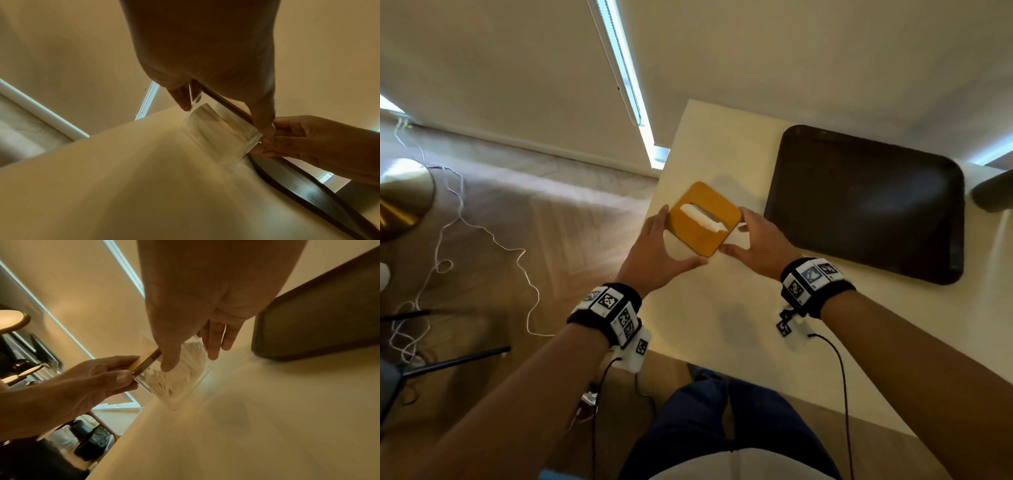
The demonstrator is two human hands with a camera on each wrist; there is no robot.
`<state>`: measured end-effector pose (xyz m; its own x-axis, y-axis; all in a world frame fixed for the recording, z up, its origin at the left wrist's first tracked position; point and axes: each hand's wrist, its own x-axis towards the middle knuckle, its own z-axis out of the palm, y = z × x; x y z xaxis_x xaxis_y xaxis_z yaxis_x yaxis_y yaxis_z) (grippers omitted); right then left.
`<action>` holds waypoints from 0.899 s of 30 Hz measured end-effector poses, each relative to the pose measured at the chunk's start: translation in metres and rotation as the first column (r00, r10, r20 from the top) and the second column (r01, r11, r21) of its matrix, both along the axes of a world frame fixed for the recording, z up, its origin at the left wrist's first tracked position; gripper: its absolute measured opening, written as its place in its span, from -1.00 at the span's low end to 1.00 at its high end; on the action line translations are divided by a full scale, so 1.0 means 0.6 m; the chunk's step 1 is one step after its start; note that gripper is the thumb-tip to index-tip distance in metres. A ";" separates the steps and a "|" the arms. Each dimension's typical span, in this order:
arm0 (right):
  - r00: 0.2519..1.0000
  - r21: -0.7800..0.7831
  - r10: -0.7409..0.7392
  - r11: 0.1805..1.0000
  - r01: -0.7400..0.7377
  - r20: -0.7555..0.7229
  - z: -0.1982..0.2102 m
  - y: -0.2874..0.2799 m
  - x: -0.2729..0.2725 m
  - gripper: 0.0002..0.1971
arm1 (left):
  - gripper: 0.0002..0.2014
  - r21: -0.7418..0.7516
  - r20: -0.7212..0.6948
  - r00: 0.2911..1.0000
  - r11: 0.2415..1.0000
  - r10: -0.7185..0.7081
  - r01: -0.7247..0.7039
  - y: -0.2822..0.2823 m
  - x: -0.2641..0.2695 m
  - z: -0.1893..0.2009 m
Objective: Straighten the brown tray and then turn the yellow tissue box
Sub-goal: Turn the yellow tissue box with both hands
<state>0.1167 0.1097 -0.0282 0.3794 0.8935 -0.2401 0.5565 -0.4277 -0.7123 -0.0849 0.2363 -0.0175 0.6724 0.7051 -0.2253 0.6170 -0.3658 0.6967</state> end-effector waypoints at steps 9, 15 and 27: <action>0.996 -0.012 -0.064 0.998 0.065 0.059 0.017 0.109 0.137 -0.31 | 0.29 -0.023 -0.001 0.996 0.996 -0.091 0.091 0.147 0.157 0.004; 0.994 -0.056 -0.095 0.994 0.098 0.059 -0.001 0.152 0.201 -0.27 | 0.33 -0.024 -0.041 0.989 0.990 -0.140 0.139 0.202 0.231 -0.012; 0.993 -0.111 -0.113 0.987 0.114 0.015 -0.018 0.163 0.233 -0.22 | 0.32 -0.040 -0.023 0.987 0.986 -0.162 0.161 0.225 0.268 -0.035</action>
<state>0.2564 0.2074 -0.0388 0.4794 0.8124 -0.3320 0.5056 -0.5648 -0.6522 0.0758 0.3715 -0.0385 0.7702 0.5786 -0.2684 0.5701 -0.4357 0.6965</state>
